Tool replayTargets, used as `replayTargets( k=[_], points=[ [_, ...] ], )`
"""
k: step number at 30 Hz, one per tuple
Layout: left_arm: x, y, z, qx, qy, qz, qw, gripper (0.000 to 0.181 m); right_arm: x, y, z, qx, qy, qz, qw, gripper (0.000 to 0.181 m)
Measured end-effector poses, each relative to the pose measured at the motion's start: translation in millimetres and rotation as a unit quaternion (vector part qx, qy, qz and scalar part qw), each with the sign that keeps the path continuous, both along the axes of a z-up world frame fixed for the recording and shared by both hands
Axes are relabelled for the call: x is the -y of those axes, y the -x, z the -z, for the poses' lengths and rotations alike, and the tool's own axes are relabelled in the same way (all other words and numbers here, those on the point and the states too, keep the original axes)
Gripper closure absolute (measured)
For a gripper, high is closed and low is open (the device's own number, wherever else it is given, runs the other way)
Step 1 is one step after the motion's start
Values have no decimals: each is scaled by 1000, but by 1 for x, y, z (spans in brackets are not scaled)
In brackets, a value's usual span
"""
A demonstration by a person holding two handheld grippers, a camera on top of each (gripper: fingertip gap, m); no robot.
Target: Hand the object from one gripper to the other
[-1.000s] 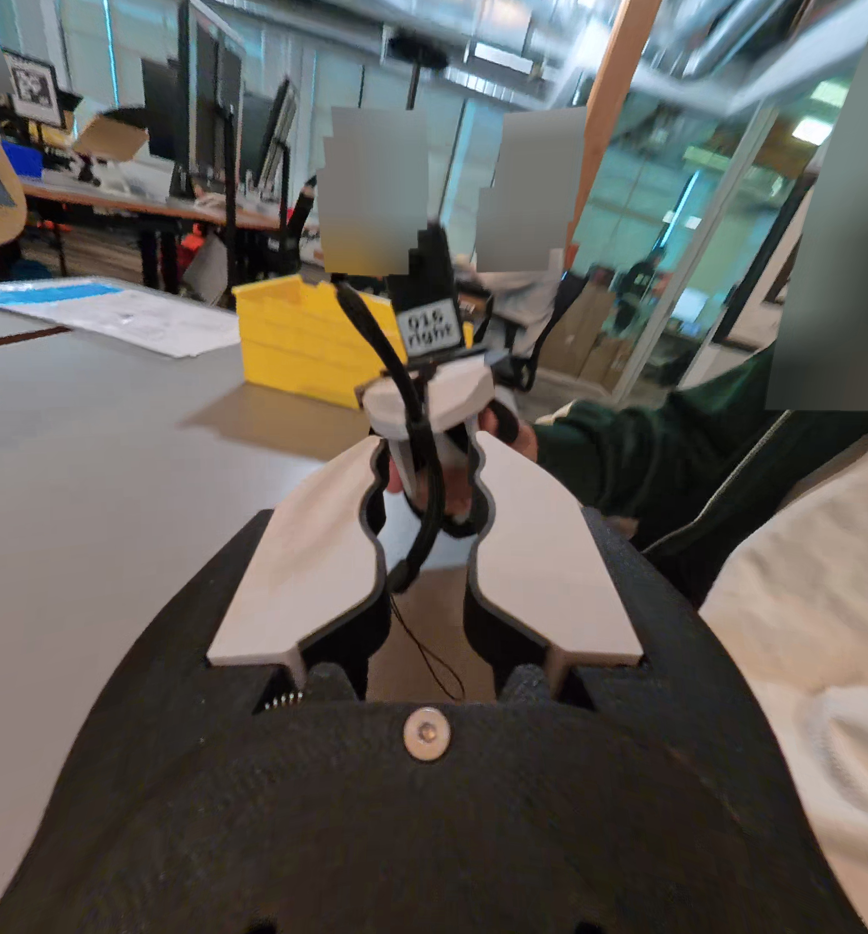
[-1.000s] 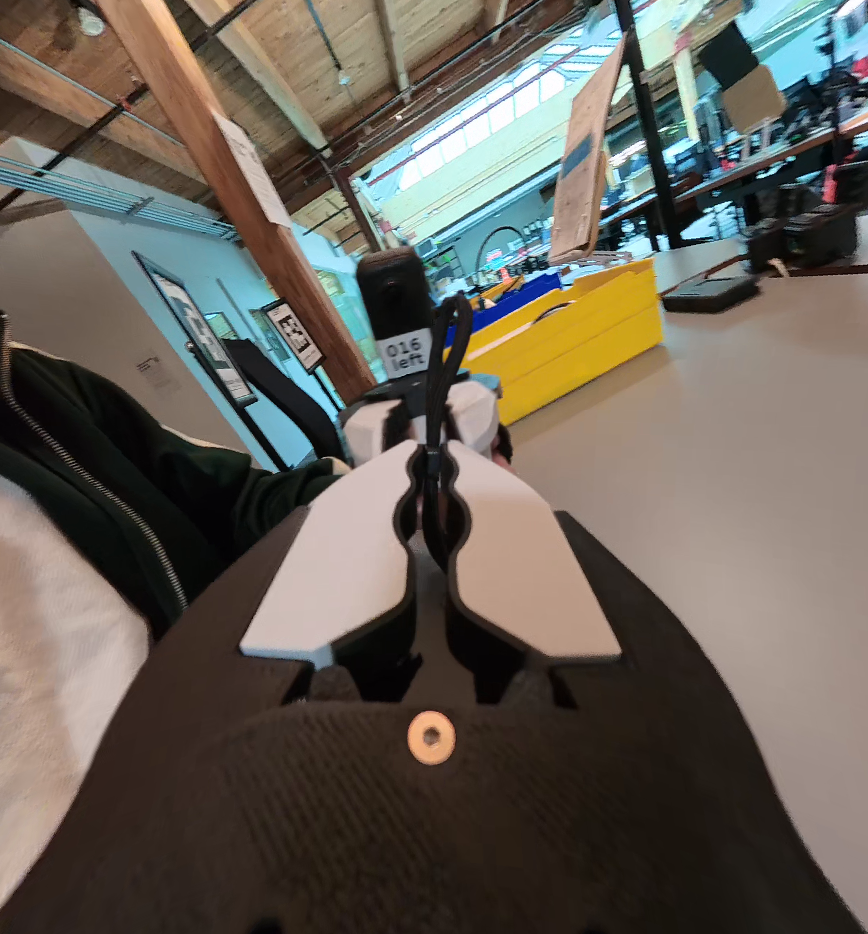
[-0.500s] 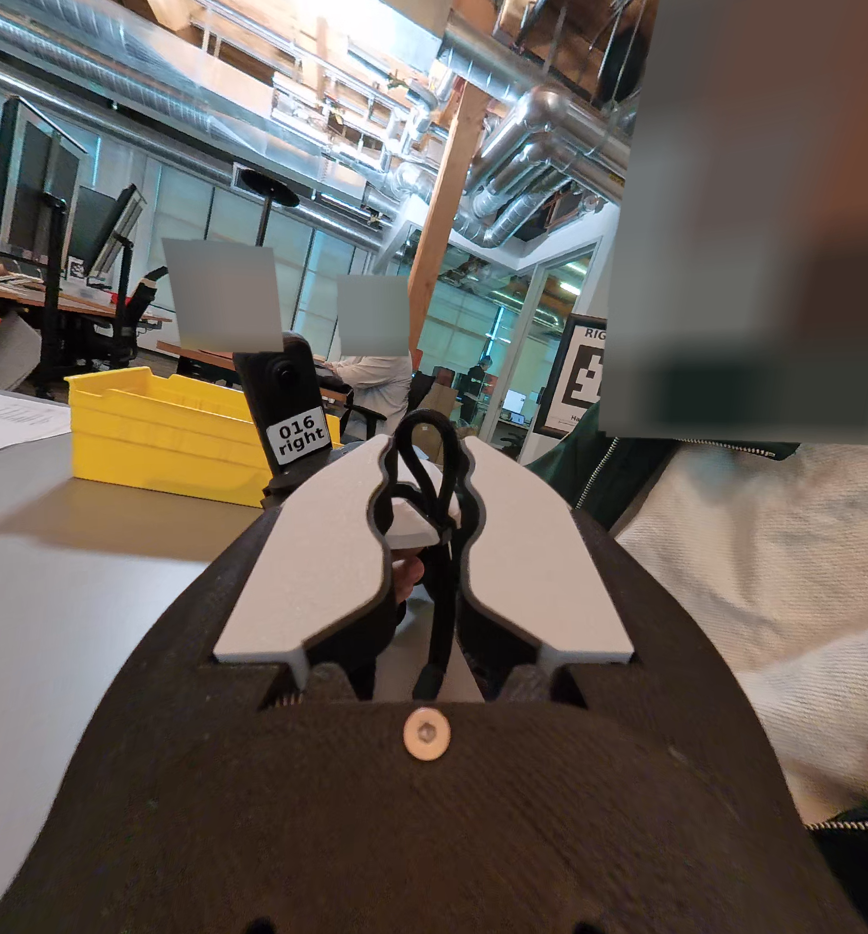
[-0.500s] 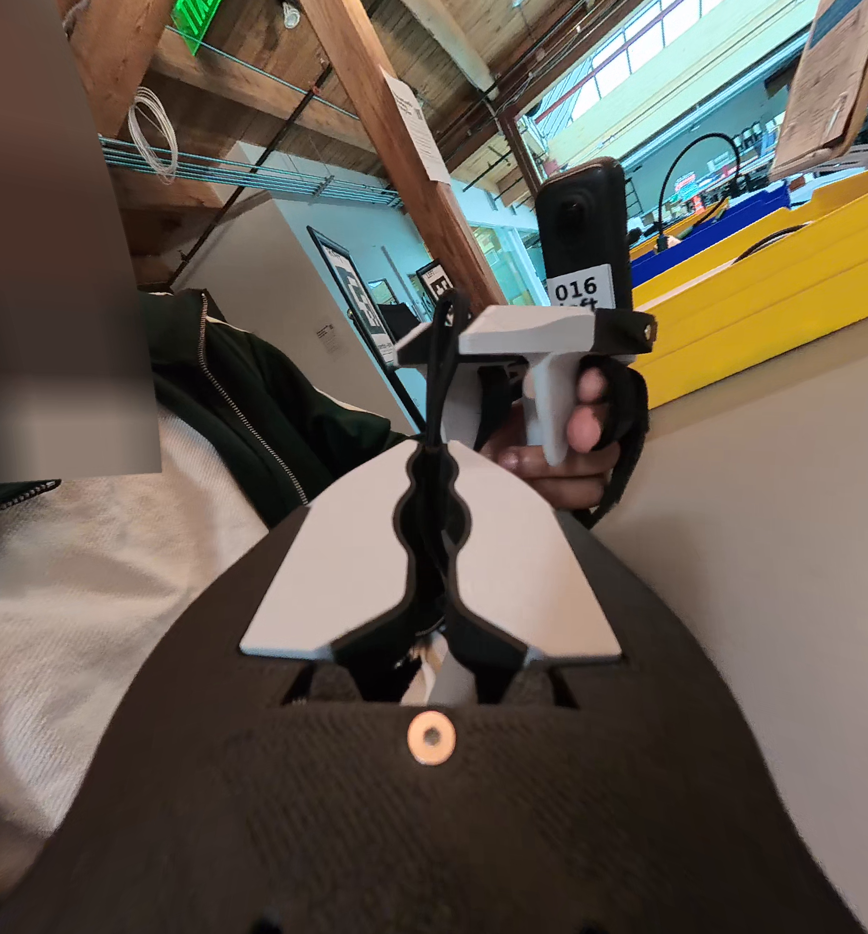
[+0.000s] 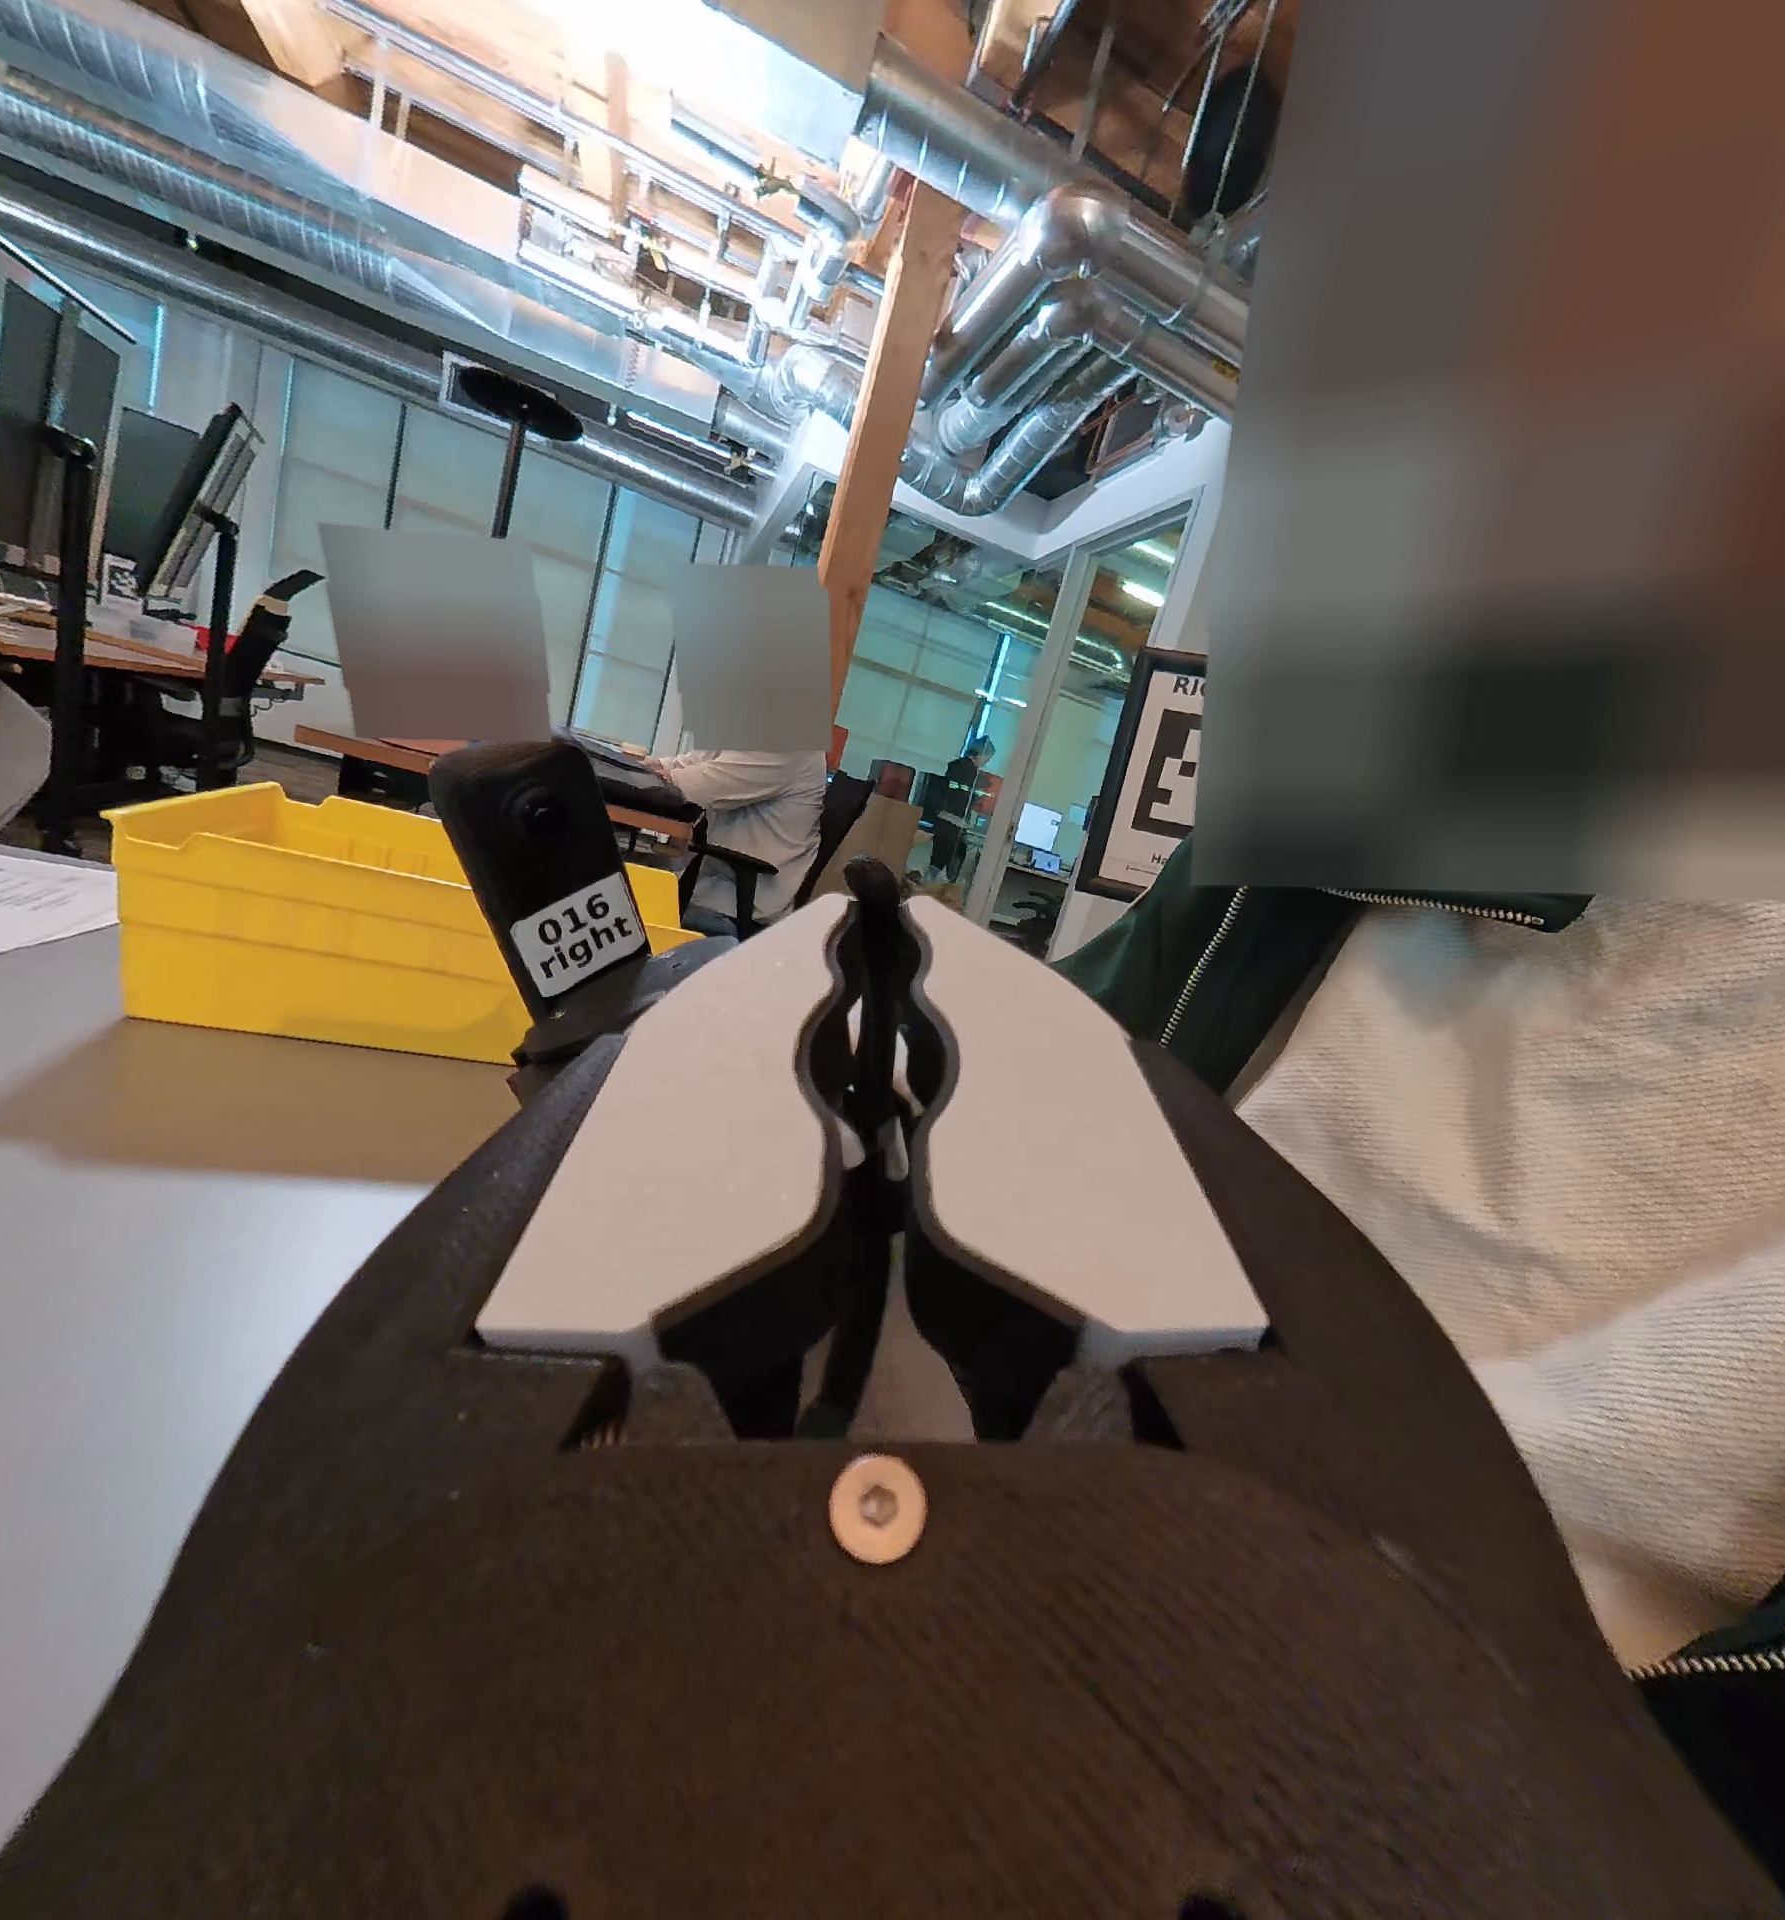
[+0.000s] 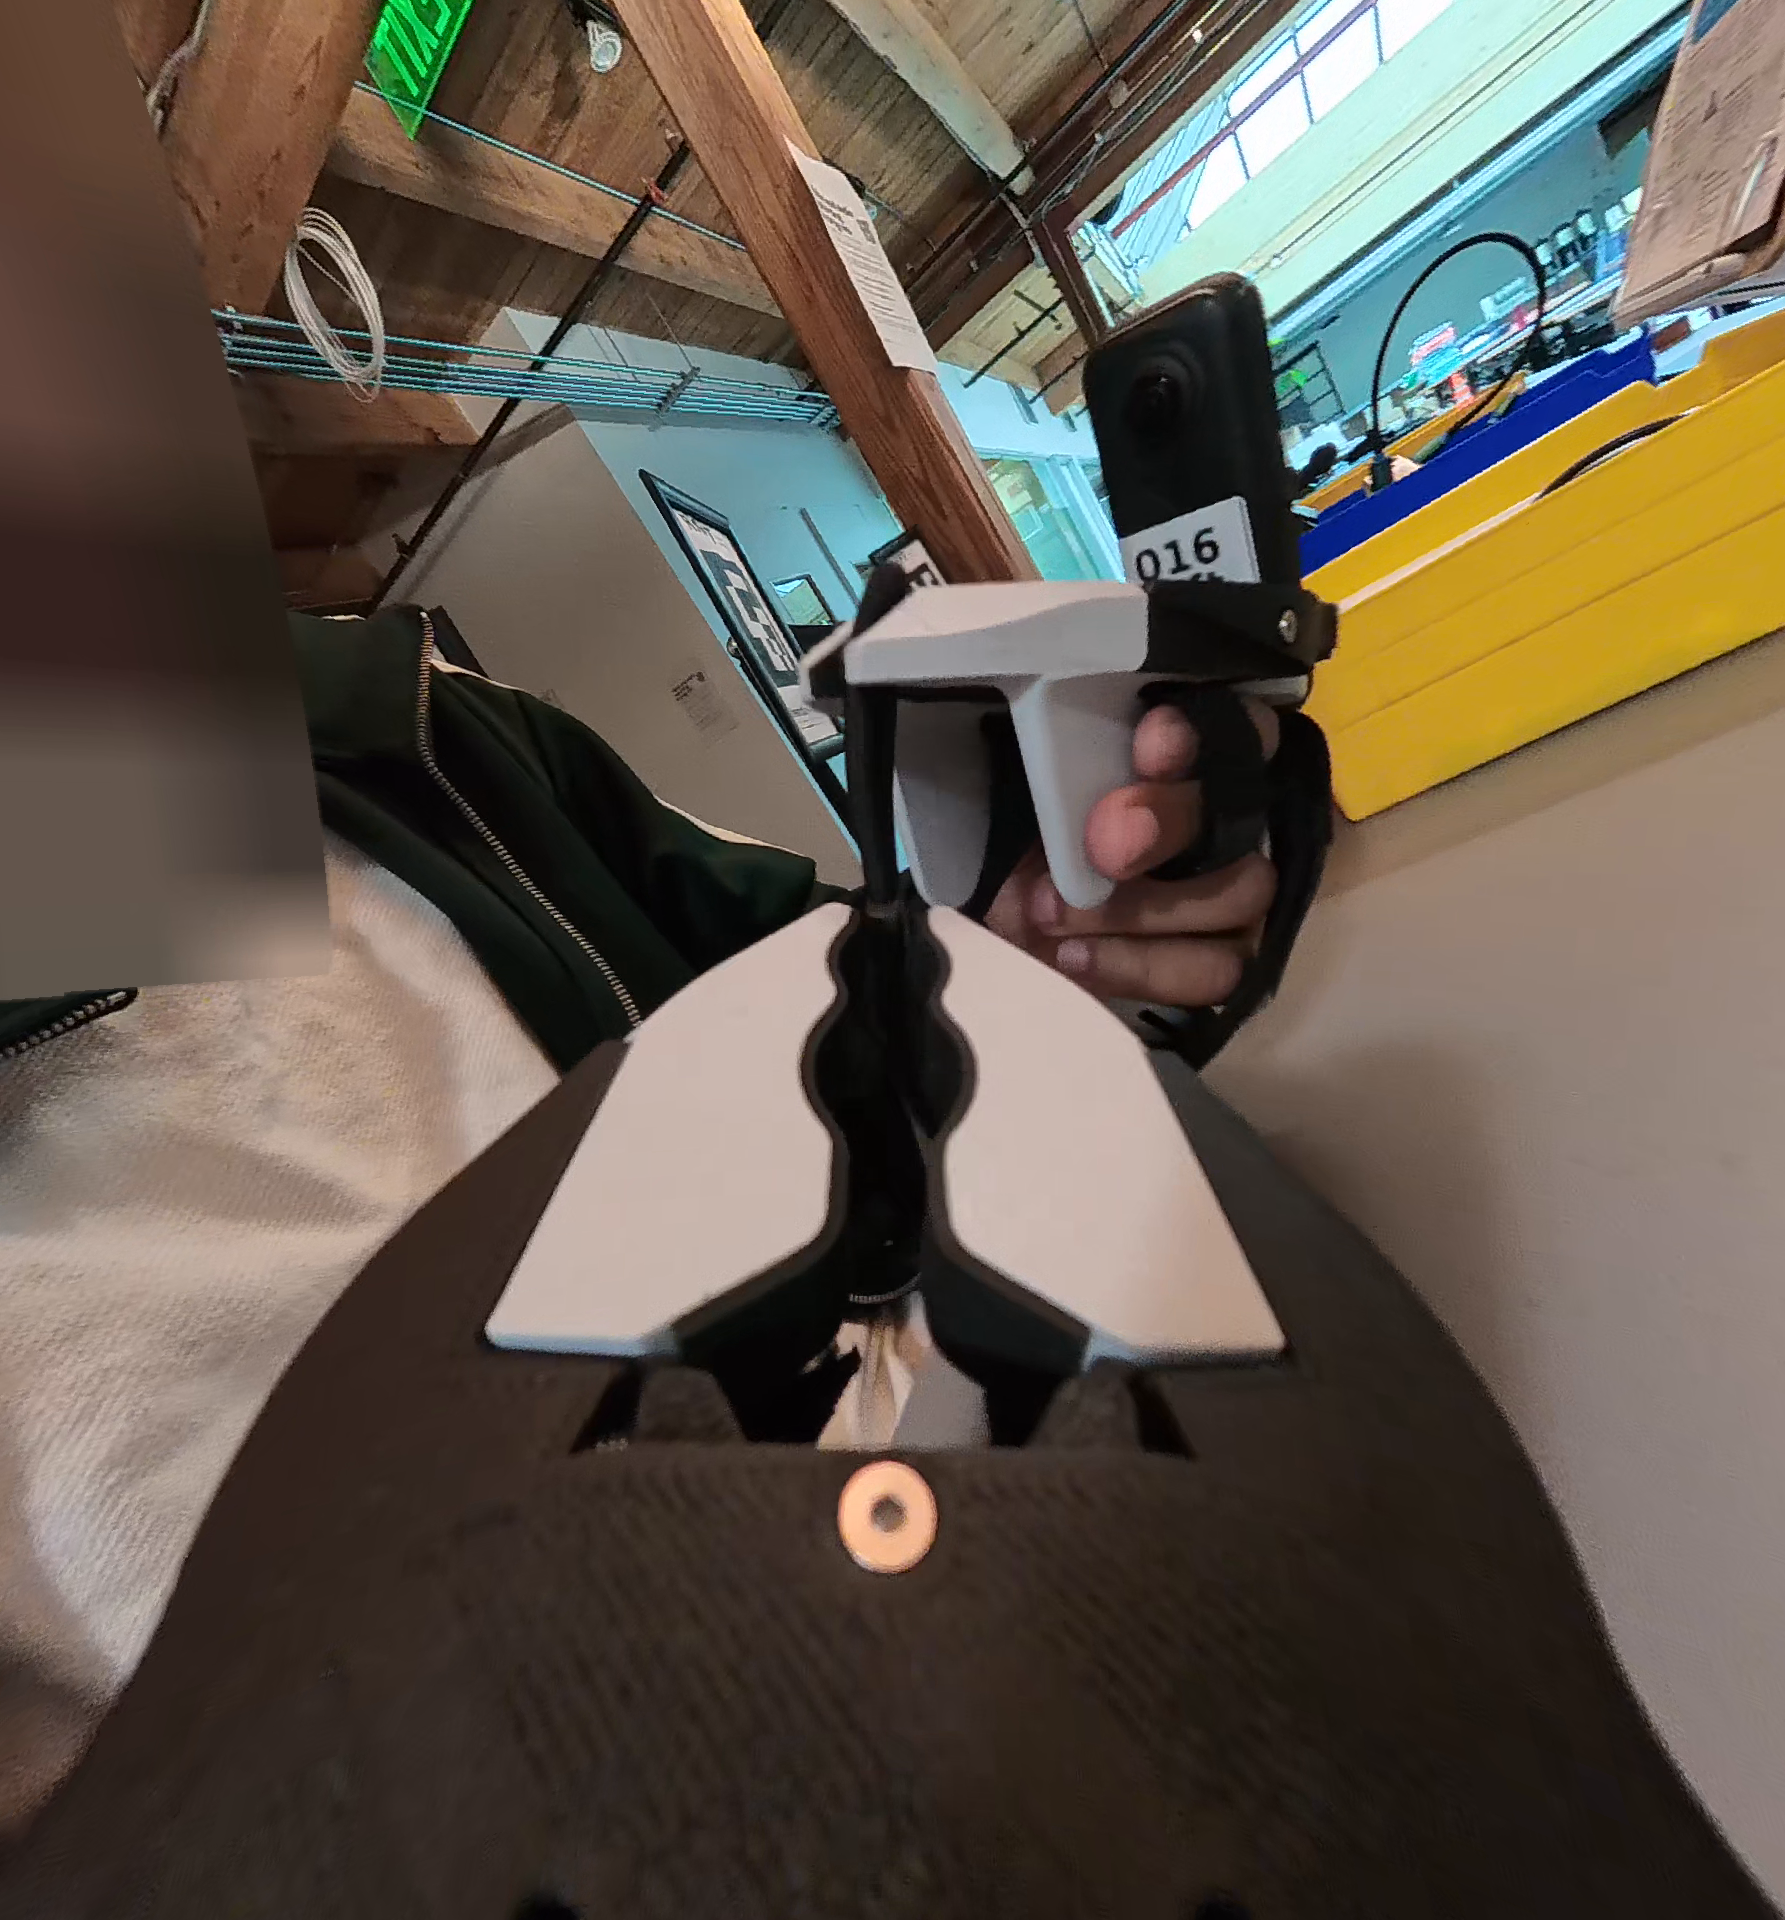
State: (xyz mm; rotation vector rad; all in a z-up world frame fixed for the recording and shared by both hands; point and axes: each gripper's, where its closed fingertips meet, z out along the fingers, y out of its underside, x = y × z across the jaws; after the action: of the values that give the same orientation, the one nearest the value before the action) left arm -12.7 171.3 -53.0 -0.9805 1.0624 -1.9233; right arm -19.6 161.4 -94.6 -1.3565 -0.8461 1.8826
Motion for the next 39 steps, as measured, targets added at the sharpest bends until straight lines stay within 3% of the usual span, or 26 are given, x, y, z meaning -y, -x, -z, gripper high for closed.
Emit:
replayTargets(
  k=[5,14,20,26,32,36,39],
  points=[
    [-9,4,-4,8,11,-20,1000,177,-15,0,4,5,-4,55,998,137],
    [-22,12,-5,21,36,-41,998,176,-39,-7,15,51,-64,161,984,111],
    [-27,14,-6,28,49,-49,997,177,-37,-3,22,83,-100,168,977,114],
    [-30,16,-5,33,63,-48,996,176,-29,0,23,126,-201,182,954,141],
    [-28,14,-4,31,66,-41,996,176,-23,5,25,130,-211,167,954,151],
    [-26,12,-3,32,76,-24,996,177,-18,6,25,126,-218,152,956,174],
    [-26,13,-3,38,86,-18,995,177,-16,6,22,121,-221,149,956,177]
  ],
)
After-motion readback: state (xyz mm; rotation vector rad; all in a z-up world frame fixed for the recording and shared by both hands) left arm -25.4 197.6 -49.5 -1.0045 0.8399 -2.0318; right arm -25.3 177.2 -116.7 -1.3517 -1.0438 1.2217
